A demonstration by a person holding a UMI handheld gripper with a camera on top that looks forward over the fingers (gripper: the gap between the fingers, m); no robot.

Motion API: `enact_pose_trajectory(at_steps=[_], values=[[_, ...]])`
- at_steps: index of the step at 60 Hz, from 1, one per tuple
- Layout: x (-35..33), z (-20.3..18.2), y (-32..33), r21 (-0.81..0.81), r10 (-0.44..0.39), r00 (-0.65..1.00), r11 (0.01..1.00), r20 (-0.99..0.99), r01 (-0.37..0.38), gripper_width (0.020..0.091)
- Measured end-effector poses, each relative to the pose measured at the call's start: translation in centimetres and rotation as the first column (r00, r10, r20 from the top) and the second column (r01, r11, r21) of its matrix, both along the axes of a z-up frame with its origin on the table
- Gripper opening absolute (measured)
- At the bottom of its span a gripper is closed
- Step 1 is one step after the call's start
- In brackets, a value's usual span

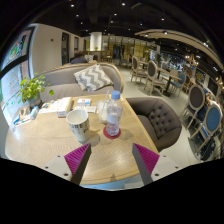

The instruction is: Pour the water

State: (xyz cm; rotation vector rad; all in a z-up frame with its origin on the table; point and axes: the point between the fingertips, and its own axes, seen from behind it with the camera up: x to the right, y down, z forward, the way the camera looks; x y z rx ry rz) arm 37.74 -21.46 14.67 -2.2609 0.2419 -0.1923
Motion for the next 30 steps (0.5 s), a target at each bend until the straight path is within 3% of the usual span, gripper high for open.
enact_pose_trajectory(at_steps=[17, 30], values=[[-5.1, 4.3, -4.7, 0.007, 0.020, 0.999, 1.000, 0.027, -0.021, 0.0854], [-6.5, 5.2, -6.1, 0.029, 0.016, 1.000, 0.999, 0.005, -0.017, 0.0855]])
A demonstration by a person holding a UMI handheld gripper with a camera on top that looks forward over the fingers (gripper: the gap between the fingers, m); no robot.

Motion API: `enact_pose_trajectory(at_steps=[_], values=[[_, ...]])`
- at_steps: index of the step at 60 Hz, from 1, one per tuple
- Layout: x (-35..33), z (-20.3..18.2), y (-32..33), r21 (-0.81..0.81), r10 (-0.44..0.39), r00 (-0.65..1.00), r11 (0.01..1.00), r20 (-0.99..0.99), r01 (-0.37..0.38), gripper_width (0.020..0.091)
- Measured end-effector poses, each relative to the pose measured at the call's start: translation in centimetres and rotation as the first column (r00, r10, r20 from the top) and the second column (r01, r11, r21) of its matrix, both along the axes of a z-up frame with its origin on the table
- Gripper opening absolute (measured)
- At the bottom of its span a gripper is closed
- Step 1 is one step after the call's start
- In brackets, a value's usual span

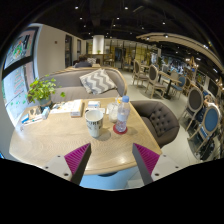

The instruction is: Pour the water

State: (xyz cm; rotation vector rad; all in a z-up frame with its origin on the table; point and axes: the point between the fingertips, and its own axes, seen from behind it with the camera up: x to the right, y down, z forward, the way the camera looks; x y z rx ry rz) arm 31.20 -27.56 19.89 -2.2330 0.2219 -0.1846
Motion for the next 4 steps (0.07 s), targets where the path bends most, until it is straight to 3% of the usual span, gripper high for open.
enact_pose_trajectory(at_steps=[4], values=[[-0.26, -0.07, -0.10, -0.001, -0.004, 1.000, 1.000, -0.011, 0.004, 0.0855]])
